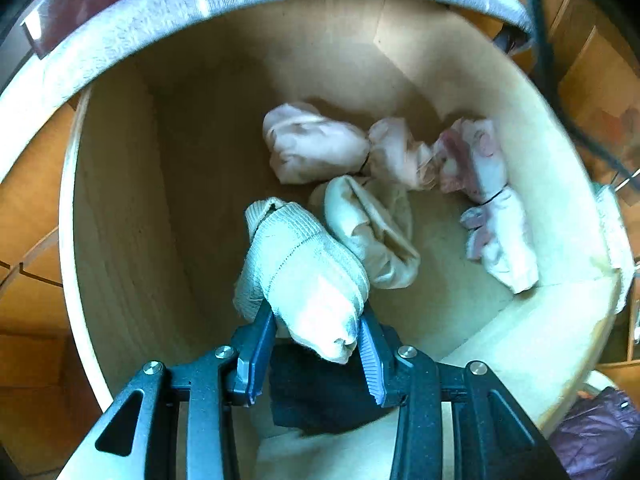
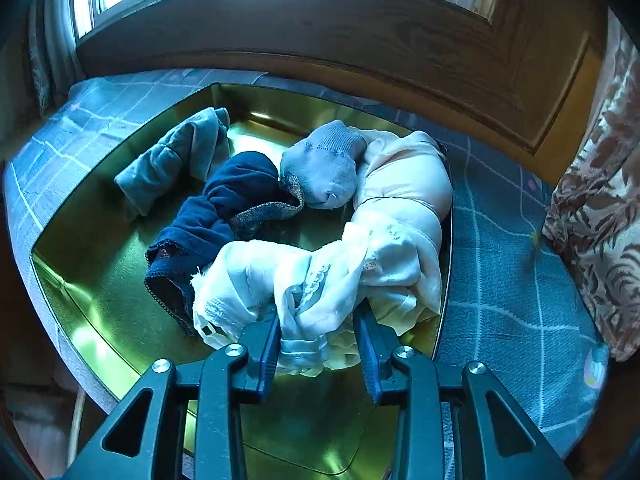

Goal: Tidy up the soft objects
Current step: 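Lower the white lacy cloth into the gold box and open the right gripper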

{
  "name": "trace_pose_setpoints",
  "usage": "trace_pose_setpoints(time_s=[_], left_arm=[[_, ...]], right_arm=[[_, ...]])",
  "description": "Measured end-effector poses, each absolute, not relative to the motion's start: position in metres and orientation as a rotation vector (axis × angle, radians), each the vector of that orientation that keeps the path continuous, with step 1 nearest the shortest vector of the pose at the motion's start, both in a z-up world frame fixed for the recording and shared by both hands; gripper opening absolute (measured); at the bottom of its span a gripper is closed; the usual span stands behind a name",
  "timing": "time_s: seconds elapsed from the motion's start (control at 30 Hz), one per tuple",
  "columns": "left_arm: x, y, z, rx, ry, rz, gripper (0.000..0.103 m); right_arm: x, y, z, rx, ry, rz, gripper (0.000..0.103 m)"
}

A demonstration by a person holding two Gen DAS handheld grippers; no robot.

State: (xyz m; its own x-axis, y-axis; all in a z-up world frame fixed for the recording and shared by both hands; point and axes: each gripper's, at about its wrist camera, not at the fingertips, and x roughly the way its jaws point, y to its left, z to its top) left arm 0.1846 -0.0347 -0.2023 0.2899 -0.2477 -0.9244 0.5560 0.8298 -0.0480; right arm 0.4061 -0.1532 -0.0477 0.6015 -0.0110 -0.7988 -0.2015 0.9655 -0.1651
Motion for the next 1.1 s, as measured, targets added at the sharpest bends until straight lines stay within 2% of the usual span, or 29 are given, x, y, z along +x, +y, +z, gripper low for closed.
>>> trace_pose_setpoints(time_s=[0.2,0.43,1.1], left_arm=[[0.171,-0.026,-0.181,0.271,1.102,-0.552,0.039],[0.173,-0.013,-0.177,0.231,1.096,-0.54,0.039],[0.166,-0.015,-0.184,0.185,1.069,-0.549,0.039]], right_arm=[[0.395,-0.158,-0.044,-0.18,0.911,0.134,0.045],[0.39,-0.166,-0.043,-0.151,0.905,0.114,0.062],[0.346,-0.18,-0.023,-0.105,0.802,0.156,0.066]])
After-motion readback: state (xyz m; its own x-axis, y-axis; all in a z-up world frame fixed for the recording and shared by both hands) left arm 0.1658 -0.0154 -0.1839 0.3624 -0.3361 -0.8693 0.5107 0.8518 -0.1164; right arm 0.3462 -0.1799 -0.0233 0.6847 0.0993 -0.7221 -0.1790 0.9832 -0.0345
